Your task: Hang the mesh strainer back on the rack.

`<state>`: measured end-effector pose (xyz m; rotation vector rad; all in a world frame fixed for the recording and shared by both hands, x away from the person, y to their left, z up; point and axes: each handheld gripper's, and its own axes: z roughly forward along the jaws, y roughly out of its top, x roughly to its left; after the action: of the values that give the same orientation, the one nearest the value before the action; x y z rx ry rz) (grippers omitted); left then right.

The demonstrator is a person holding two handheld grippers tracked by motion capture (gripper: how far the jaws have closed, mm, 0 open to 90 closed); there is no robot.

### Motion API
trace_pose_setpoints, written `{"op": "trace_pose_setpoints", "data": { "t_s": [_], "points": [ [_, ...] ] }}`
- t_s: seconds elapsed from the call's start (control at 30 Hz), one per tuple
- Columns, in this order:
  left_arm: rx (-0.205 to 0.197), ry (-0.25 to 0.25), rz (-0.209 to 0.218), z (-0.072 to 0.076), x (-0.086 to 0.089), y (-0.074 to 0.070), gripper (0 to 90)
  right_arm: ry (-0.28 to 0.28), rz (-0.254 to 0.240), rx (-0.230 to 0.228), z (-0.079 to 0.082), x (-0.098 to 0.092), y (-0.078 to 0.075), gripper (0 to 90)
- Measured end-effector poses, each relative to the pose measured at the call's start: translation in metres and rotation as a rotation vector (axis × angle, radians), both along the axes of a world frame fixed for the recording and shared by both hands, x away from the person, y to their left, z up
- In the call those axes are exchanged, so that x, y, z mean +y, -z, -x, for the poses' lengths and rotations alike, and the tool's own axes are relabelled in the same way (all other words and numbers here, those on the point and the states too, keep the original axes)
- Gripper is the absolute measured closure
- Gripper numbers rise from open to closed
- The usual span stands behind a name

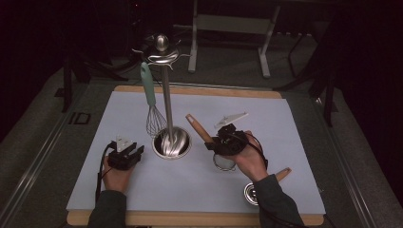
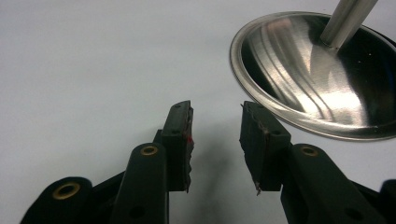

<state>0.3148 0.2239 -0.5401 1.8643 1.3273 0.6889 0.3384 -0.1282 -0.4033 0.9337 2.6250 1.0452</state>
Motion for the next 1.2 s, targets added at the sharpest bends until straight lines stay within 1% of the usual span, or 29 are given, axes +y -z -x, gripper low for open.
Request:
{"op": "trace_pose_setpoints", "data": {
  "t_s": [0.17, 0.3, 0.6, 0.77, 0.87, 1.1, 1.2],
  "points": [
    [0.000, -0.001, 0.000, 0.000, 0.000, 0.000, 63.9, -0.003, -0.022, -0.027, 0.003, -0.002, -0.008, 71.2],
    [-0.001, -0.001, -0.001, 0.000, 0.000, 0.000, 63.9, -0.012, -0.046, -0.037, 0.007, -0.003, -0.013, 71.2],
    [-0.001, 0.000, -0.002, 0.000, 0.000, 0.000, 63.9, -0.023, -0.085, -0.088, 0.015, -0.005, -0.029, 71.2],
    [-0.002, 0.000, -0.002, 0.000, 0.000, 0.000, 63.9, -0.020, -0.109, -0.116, 0.017, -0.007, -0.035, 71.2],
    [-0.002, 0.000, -0.002, 0.000, -0.001, 0.000, 63.9, -0.029, -0.136, -0.133, 0.020, -0.009, -0.041, 71.2],
    [-0.002, 0.000, -0.003, 0.000, -0.001, 0.000, 63.9, -0.031, -0.179, -0.187, 0.023, -0.012, -0.055, 71.2],
    [-0.002, 0.000, -0.004, 0.000, -0.001, 0.000, 63.9, -0.031, -0.208, -0.209, 0.024, -0.014, -0.061, 71.2]
  ]
}}
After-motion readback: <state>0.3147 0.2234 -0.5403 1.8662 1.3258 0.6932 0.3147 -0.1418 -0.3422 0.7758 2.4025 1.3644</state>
